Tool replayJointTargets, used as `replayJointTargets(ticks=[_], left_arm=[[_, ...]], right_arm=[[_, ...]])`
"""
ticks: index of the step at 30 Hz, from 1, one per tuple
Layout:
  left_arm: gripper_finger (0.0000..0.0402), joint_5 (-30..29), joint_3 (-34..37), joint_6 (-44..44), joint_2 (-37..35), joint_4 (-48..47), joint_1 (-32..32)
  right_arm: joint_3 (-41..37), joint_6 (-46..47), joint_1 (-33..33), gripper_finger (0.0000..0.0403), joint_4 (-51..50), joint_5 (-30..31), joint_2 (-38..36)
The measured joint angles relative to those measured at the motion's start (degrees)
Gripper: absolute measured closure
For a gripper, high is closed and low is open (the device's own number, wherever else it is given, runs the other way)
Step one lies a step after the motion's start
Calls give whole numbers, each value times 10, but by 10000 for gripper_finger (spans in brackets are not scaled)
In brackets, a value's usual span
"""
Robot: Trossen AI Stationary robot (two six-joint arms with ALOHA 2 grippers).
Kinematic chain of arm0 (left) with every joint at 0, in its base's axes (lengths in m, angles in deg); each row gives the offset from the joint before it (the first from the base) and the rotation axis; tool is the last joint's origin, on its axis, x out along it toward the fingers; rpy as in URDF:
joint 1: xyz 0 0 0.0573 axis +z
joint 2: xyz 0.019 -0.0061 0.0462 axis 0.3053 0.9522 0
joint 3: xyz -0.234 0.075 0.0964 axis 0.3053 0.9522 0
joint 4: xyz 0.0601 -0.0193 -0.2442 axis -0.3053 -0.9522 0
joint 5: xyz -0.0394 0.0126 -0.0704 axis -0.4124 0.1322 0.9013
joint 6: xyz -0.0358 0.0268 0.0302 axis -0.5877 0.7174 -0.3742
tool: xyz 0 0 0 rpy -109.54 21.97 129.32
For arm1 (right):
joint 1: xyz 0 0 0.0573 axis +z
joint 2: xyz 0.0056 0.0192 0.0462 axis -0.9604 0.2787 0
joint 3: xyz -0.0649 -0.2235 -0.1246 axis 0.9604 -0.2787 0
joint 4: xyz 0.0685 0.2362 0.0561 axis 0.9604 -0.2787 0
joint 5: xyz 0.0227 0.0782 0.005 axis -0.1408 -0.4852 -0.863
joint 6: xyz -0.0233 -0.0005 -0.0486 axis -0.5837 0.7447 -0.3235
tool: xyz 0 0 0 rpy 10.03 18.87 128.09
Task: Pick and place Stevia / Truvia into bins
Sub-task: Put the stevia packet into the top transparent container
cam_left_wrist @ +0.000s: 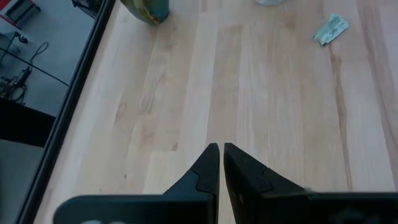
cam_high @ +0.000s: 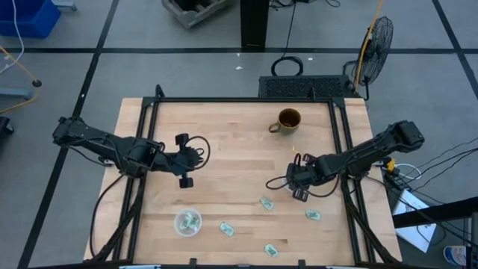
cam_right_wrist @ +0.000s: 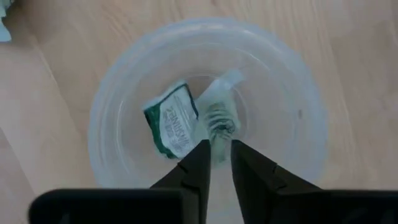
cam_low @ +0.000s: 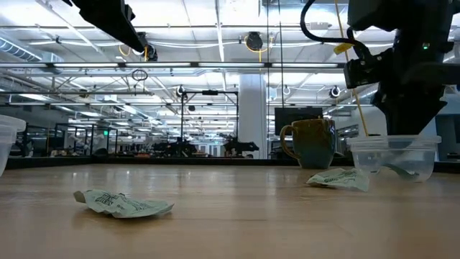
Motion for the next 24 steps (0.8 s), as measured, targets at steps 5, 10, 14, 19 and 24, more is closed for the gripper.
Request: replayJointTargets(ticks=[5,10,14,19,24], left_arm=[[371,1,0,2,0,18,0],[371,1,0,3,0,25,0],[371,1,0,2,0,25,0],[371,1,0,3,0,25,0],[371,2,0,1,9,25,0]], right_arm=[[-1,-11,-1,314,2,29,-4],[-1,-20,-1,298,2,32,-27],[-1,-20,-1,296,9,32,-58],[-1,-53,1,299,77,31,-99],[-1,-116,17,300,146,13,-129]])
